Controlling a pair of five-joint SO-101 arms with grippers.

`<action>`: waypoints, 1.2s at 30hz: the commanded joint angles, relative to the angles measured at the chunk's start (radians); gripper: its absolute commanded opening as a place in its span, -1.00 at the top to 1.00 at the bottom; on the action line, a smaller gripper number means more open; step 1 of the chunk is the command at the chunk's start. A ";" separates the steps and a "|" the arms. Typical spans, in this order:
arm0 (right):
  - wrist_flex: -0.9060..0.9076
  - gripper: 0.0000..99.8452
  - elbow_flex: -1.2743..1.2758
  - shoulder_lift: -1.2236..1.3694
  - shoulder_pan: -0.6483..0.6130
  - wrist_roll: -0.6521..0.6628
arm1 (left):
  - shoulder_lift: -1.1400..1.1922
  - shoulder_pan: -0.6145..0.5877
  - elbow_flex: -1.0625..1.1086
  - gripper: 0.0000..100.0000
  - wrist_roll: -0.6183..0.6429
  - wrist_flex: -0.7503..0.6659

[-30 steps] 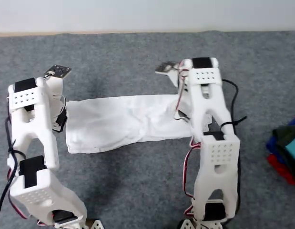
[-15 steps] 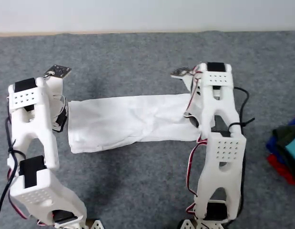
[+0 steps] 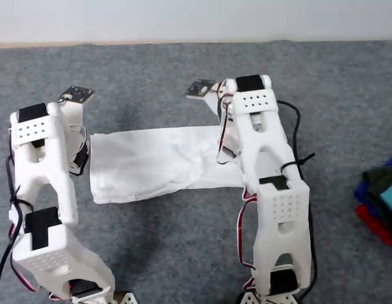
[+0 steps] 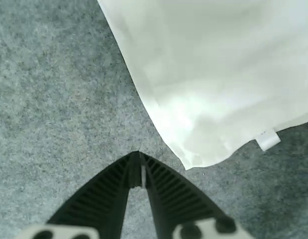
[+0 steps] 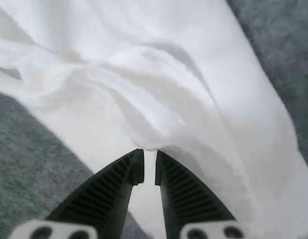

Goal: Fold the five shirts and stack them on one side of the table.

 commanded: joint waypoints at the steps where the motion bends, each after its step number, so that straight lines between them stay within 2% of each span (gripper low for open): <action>1: -0.061 0.88 -0.008 0.028 0.021 -0.005 | -0.068 0.005 -0.004 0.99 0.000 -0.011; 13: 0.025 0.89 -0.114 -0.154 -0.048 -0.006 | -0.068 0.008 -0.004 0.99 0.000 -0.012; 25: -0.062 0.89 -0.166 0.093 -0.067 -0.008 | -0.068 0.017 -0.004 0.99 0.000 -0.012; 32: 0.094 0.89 -0.482 0.074 -0.133 -0.002 | -0.068 0.014 -0.004 0.99 0.000 -0.008; 36: 0.107 0.89 -0.512 0.091 -0.180 -0.002 | -0.068 0.015 -0.004 0.99 0.000 -0.008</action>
